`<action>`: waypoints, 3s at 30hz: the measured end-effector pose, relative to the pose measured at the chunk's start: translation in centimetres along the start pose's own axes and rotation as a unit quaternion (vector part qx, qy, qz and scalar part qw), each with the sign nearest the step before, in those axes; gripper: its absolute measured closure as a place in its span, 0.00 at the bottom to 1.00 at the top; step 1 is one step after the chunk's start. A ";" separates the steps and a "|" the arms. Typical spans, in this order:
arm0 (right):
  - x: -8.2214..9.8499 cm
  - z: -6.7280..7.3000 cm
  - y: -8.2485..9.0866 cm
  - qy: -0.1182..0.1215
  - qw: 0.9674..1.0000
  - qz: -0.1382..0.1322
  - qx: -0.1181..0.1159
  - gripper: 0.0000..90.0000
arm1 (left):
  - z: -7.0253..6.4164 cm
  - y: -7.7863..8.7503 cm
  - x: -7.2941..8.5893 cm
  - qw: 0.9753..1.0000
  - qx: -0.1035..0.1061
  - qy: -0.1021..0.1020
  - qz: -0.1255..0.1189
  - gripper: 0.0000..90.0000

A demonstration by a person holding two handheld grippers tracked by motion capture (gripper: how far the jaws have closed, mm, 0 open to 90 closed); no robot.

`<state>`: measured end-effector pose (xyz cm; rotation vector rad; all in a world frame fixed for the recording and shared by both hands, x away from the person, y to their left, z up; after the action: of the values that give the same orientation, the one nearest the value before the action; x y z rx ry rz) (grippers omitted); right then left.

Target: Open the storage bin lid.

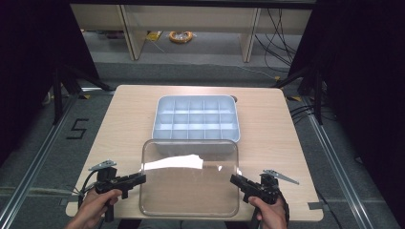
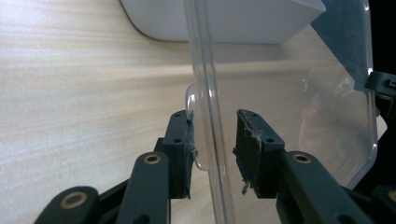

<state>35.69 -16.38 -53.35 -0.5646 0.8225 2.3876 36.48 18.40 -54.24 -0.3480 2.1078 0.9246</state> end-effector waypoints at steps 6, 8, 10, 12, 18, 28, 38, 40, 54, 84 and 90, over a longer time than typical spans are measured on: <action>0.8 -0.5 -0.5 0.009 1.000 0.012 0.011 0.73 | 0.2 0.0 0.6 1.000 -0.008 0.004 0.002 0.72; 0.9 -0.6 -0.4 0.002 1.000 0.018 0.015 0.72 | 0.1 -0.1 0.9 1.000 0.000 0.007 0.010 0.72; 0.9 -0.7 -0.4 0.002 1.000 0.017 0.016 0.72 | 0.0 -0.1 1.0 1.000 0.001 0.001 0.014 0.72; 1.1 -0.8 -0.4 -0.012 1.000 0.020 0.021 0.71 | 0.0 -0.2 1.0 1.000 -0.004 -0.002 0.011 0.72; 1.4 -1.5 -0.8 0.007 0.999 0.029 0.031 0.69 | -0.1 -0.3 1.6 1.000 0.001 0.000 0.024 0.71; 1.8 -1.8 -1.3 0.012 0.998 0.037 0.048 0.66 | 0.1 -0.5 2.0 0.999 0.000 0.004 0.039 0.70; 1.7 -2.0 -1.6 0.015 0.997 0.041 0.061 0.64 | 0.3 -0.7 2.2 0.999 -0.003 0.004 0.047 0.69; 1.7 -2.1 -1.7 0.015 0.997 0.042 0.066 0.64 | 0.4 -0.9 2.2 0.999 -0.004 0.007 0.047 0.69; 1.6 -2.2 -2.0 0.017 0.996 0.042 0.071 0.62 | 0.6 -1.2 2.3 0.998 -0.004 0.013 0.056 0.68; -0.6 -1.6 -1.1 0.035 0.997 -0.005 0.074 0.48 | 0.2 -0.5 1.3 0.999 -0.023 -0.031 0.027 0.47; -1.7 -1.0 -0.9 0.056 0.994 -0.027 0.085 0.41 | -0.3 -0.3 0.6 0.999 -0.013 -0.035 0.009 0.35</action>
<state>37.72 -17.04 -53.57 -0.6463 1.0350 2.2260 36.10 18.01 -54.77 -0.3066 2.0403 0.9609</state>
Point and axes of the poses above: each handheld gripper's, and its own axes: y roughly backward along the jaws, x roughly out of its underside, z roughly to its left, the point moved 9 cm from there along -y, roughly forward along the jaws, and after that the axes turned 9 degrees about -y, right-handed, at the moved point
